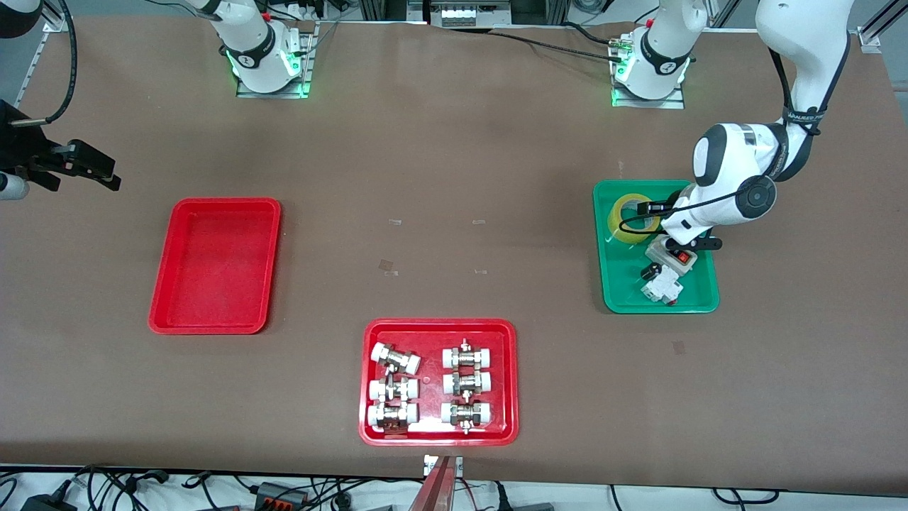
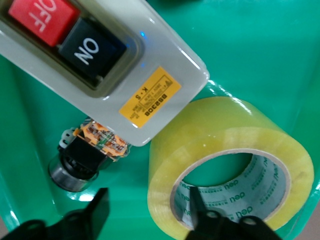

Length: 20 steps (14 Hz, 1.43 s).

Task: Left arm passes tape to right arm into tray
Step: 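Lower the left gripper and grasp the yellow tape roll, then lift the tape with the left gripper while the right gripper reaches toward it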

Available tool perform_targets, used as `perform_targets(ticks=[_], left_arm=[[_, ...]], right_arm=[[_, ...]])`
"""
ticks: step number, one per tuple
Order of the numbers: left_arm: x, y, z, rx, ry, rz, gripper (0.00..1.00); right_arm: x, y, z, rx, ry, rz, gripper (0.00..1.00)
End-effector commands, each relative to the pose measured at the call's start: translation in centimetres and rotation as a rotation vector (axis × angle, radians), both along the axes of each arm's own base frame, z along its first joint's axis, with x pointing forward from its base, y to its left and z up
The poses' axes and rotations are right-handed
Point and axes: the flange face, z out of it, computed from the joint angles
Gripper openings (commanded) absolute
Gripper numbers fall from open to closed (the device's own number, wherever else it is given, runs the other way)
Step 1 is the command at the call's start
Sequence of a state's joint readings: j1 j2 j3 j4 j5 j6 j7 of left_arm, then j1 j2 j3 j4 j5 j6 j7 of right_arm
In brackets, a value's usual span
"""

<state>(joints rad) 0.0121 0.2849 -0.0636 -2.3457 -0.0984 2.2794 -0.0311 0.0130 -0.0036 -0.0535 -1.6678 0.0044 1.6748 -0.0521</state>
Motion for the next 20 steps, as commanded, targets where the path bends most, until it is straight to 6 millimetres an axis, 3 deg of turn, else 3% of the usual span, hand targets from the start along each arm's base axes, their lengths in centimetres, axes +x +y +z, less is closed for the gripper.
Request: perform_targets(ticks=[1, 7, 10, 13, 17, 20], left_arm=[[0.1, -0.3, 0.6, -0.018, -0.010, 0.031, 0.44], [0.3, -1.5, 1.6, -0.027, -0.005, 0.012, 0.12], [2.2, -1.7, 5.8, -0.036, -0.015, 0.001, 0.04], [6.7, -4.4, 12.4, -0.061, 0.008, -0.044, 0.01], [9.0, -11.6, 19.5, -0.195, -0.026, 0.002, 0.01], [8.7, -20.4, 25.1, -0.287, -0.040, 0.106, 0.01]], right_arm=[[0.1, -0.2, 0.3, -0.003, -0.002, 0.009, 1.00], [0.2, -0.2, 0.2, -0.003, 0.000, 0.009, 1.00], [0.1, -0.2, 0.3, -0.003, -0.002, 0.009, 1.00], [0.1, -0.1, 0.3, -0.002, 0.003, 0.009, 1.00], [0.1, 0.2, 0.4, 0.004, 0.000, 0.011, 1.00], [0.0, 0.7, 0.4, 0.006, 0.003, 0.022, 1.00]])
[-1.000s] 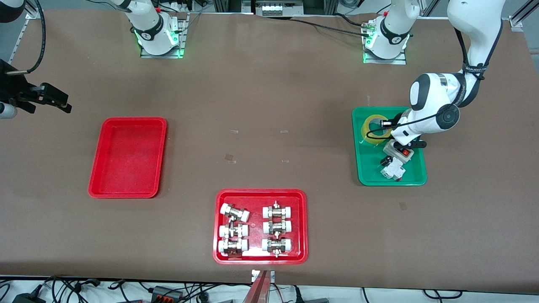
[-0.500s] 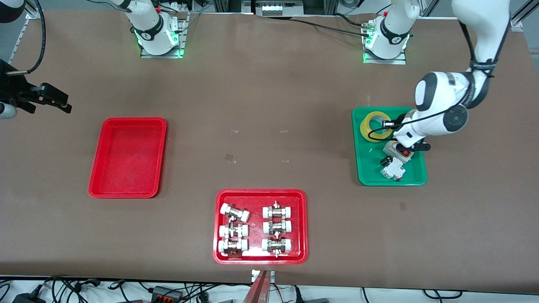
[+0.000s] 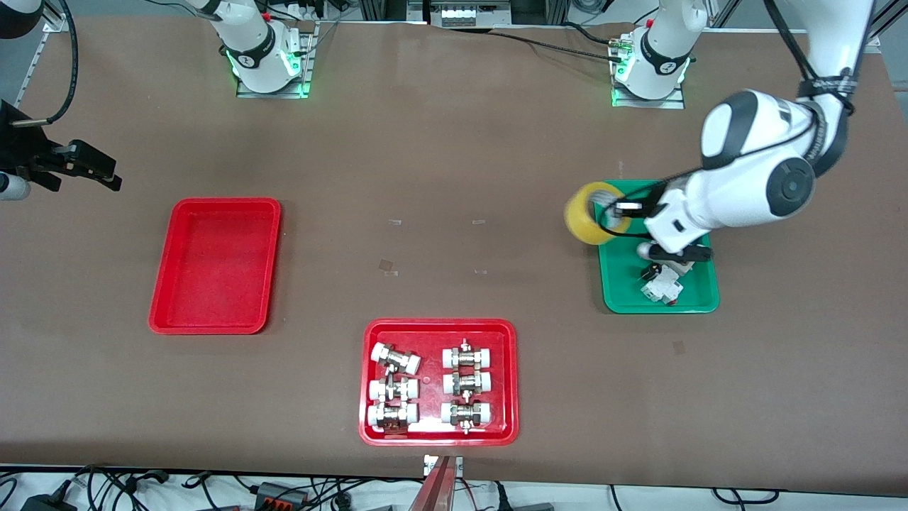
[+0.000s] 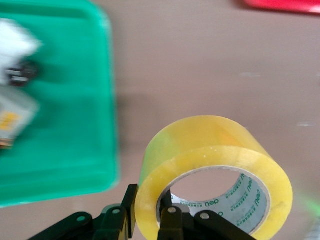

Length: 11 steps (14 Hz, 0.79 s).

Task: Left arm passes tape to right arm into tray
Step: 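Lift the tape with the left gripper while the right gripper reaches toward it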

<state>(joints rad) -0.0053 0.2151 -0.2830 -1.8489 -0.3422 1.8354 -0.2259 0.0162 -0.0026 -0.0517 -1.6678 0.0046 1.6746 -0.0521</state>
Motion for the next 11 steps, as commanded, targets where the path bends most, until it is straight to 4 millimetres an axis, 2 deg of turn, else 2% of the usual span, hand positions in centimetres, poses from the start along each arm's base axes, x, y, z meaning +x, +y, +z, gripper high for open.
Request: perform_targets(ticks=[1, 5, 6, 8, 9, 11], left_arm=[[-0.1, -7.6, 5.3, -0.081, 0.023, 0.084, 0.01], [-1.4, -16.4, 11.3, -0.206, 0.030, 0.206, 0.01], [-1.7, -18.2, 12.6, -0.244, 0.011, 0.249, 0.01], [-3.0, -21.7, 13.9, -0.297, -0.019, 0.306, 0.01], [-3.5, -23.1, 14.4, -0.329, -0.039, 0.334, 0.01], [-4.3, -25.6, 14.9, -0.382, -0.088, 0.374, 0.01]], right_arm=[[0.0, 0.4, 0.5, 0.006, 0.003, 0.017, 1.00], [0.1, 0.3, 0.1, 0.014, 0.012, 0.007, 1.00], [0.1, 0.3, -0.9, 0.015, 0.048, 0.009, 1.00], [0.5, 1.1, -3.2, 0.016, 0.128, 0.026, 1.00], [0.4, 1.9, -3.6, 0.017, 0.154, 0.038, 1.00], [1.5, 6.8, -7.6, 0.010, 0.238, 0.121, 1.00]])
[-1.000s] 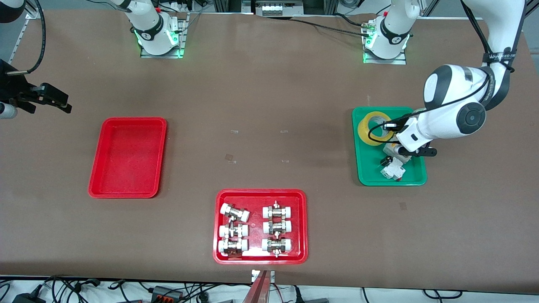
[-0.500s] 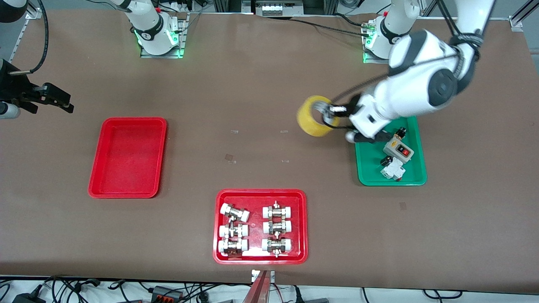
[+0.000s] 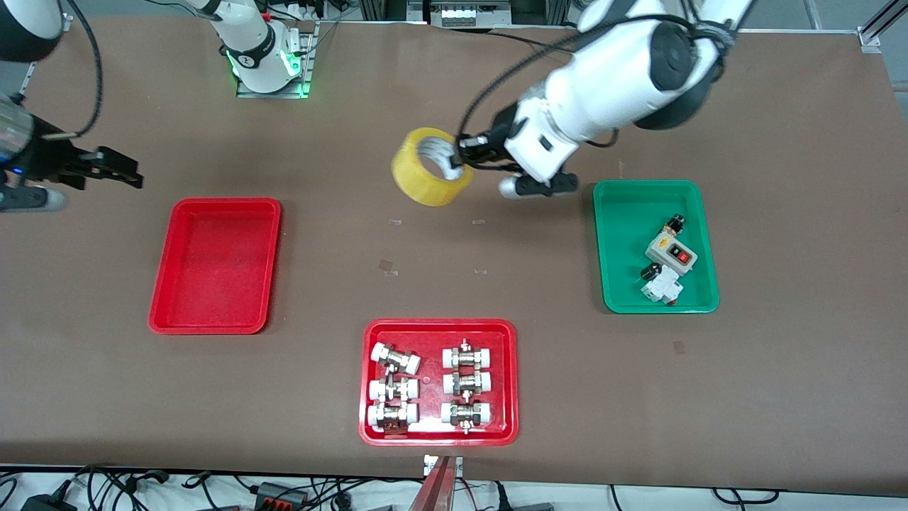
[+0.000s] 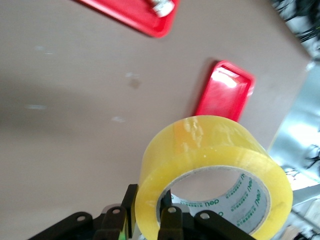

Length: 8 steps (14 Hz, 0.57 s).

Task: Left arm passes tape to right arm into tray
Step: 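Lift the tape with the left gripper while the right gripper reaches toward it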

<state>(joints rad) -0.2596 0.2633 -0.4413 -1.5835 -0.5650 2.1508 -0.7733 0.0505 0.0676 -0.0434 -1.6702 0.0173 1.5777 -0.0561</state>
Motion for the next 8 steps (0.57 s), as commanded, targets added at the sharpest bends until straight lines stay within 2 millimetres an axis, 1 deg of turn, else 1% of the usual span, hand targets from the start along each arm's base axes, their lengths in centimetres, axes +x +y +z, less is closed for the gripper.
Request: perform_targets(ticks=[1, 2, 4, 5, 6, 7, 8], left_arm=[[0.0, -2.6, 0.6, -0.074, -0.018, 0.058, 0.01], [0.0, -2.9, 0.5, -0.081, -0.024, 0.067, 0.01], [0.1, -2.9, 0.3, -0.080, -0.019, 0.072, 0.01], [0.1, -2.9, 0.3, -0.079, -0.020, 0.072, 0.01], [0.1, -2.9, 0.2, -0.080, -0.017, 0.072, 0.01], [0.1, -2.9, 0.3, -0.080, -0.019, 0.072, 0.01], [0.1, -2.9, 0.2, -0.080, -0.017, 0.072, 0.01]], right_arm=[[1.0, 5.4, -2.9, 0.001, 0.073, 0.089, 1.00], [1.2, 6.1, -3.4, 0.002, 0.081, 0.107, 1.00], [2.1, 8.3, -4.3, -0.001, 0.079, 0.143, 1.00], [2.4, 8.8, -3.6, 0.001, 0.064, 0.152, 1.00], [2.5, 9.7, -3.8, 0.015, 0.071, 0.169, 1.00], [2.4, 11.0, -3.1, 0.075, 0.062, 0.177, 1.00], [2.6, 11.6, -1.8, 0.163, 0.044, 0.160, 1.00]])
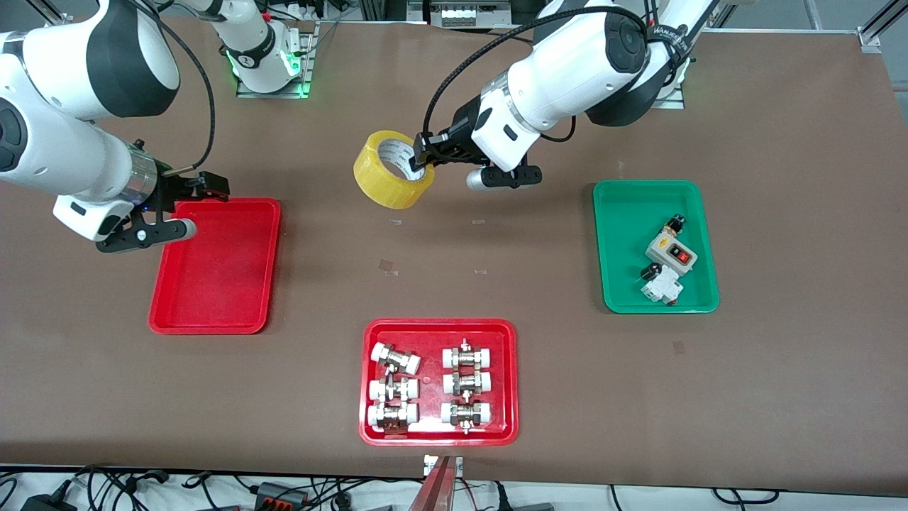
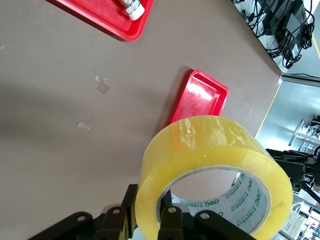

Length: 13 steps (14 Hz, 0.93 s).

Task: Left arm passes tape to right arm into tray
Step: 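Lift the tape with the left gripper while the right gripper reaches toward it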

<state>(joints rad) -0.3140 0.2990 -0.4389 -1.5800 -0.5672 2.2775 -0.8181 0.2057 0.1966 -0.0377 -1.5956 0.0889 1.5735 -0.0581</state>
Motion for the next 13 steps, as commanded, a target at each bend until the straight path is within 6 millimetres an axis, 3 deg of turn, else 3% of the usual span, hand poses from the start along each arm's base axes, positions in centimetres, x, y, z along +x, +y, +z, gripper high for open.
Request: perform_targets(ticks=[1, 3, 9, 13], left_arm=[[0.4, -0.3, 1.1, -0.038, 0.009, 0.015, 0.01], [0.4, -0.3, 1.1, -0.039, 0.009, 0.017, 0.01], [0.4, -0.3, 1.1, -0.039, 0.009, 0.017, 0.01], [0.4, -0.3, 1.1, -0.039, 0.008, 0.018, 0.01]], right_arm=[[0.6, 1.3, 2.9, 0.181, -0.013, -0.015, 1.00], [0.9, 1.9, 4.5, 0.310, -0.025, -0.014, 1.00], [1.5, 7.1, 6.5, 0.785, 0.026, -0.121, 1.00], [1.8, 11.4, 6.8, 0.870, -0.019, -0.147, 1.00]])
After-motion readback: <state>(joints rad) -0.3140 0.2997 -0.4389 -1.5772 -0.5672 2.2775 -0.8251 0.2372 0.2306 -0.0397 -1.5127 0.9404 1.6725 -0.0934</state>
